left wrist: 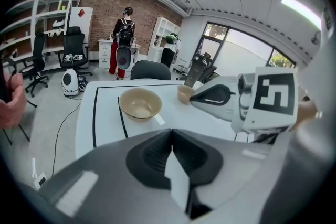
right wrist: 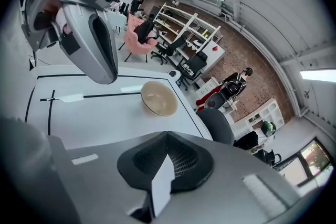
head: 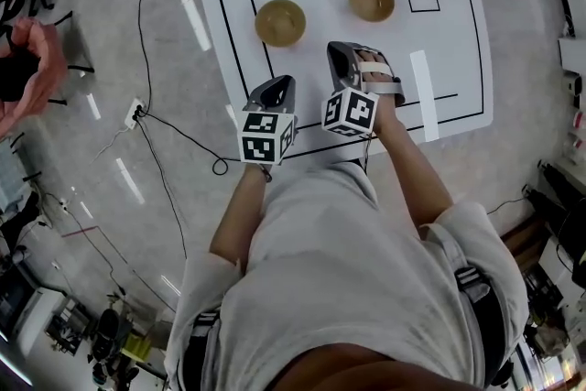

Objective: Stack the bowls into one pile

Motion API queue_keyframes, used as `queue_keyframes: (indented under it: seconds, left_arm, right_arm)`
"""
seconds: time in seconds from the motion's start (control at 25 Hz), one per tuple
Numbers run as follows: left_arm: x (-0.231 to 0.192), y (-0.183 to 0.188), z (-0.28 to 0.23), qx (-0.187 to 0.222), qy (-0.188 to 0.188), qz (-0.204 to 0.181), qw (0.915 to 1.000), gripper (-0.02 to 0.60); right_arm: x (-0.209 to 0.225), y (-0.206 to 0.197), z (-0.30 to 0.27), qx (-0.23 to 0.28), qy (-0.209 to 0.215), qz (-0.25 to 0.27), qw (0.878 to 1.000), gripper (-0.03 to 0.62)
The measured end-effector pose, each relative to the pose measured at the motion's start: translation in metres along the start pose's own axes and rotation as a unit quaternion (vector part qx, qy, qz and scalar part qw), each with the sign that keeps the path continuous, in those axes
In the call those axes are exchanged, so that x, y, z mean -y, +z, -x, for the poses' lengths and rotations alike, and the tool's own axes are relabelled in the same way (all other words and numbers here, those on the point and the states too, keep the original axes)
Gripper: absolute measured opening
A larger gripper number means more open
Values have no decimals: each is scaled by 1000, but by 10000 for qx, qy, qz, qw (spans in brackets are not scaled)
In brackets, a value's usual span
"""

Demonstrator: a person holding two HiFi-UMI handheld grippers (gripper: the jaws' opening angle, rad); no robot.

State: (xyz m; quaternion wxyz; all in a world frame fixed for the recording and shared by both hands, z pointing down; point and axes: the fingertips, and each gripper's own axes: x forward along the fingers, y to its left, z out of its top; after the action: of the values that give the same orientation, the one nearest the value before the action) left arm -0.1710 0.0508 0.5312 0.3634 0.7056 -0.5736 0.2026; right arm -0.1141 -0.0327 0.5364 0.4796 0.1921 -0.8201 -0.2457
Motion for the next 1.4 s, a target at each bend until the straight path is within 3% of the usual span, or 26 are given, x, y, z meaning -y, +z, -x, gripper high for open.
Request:
queue_keyframes:
  seconds: [0.2, 0.4, 0.52, 0.72, 0.84, 1.12, 1.24, 1.4]
  left_arm:
    - [19, 10, -6, -14, 55, -190, 9998, 3]
    - [41, 22, -11, 9, -35, -379, 9993, 3]
    - [58, 25, -16, -13, -21, -538, 9985, 3]
    - [88, 38, -39, 65, -30, -1325, 9912, 3]
    - [104, 44, -55, 81, 18, -1696, 9855, 3]
    - [128, 57, -78, 74, 86, -2057, 9786, 3]
    - [131, 61, -91, -21, 174, -2507, 9679, 3]
    - [137, 65, -114, -247, 369, -3419, 9387, 3]
  right_arm:
    - [9, -19, 8, 62, 41, -381, 9992, -2]
    - [19, -45, 20, 109, 161, -1163, 9930, -2]
    - [17, -70, 29, 136, 364, -1826, 9824, -2]
    - [26, -112, 47, 127, 447, -2760, 9600, -2]
    - [31, -134, 57, 114, 365, -2883, 9568, 0]
    - [33, -167, 66, 57, 425, -2970, 9539, -1]
    - [37, -173, 66, 105, 475, -3015, 9522, -2]
    - [38, -187, 64, 92, 571, -3072, 9499, -1]
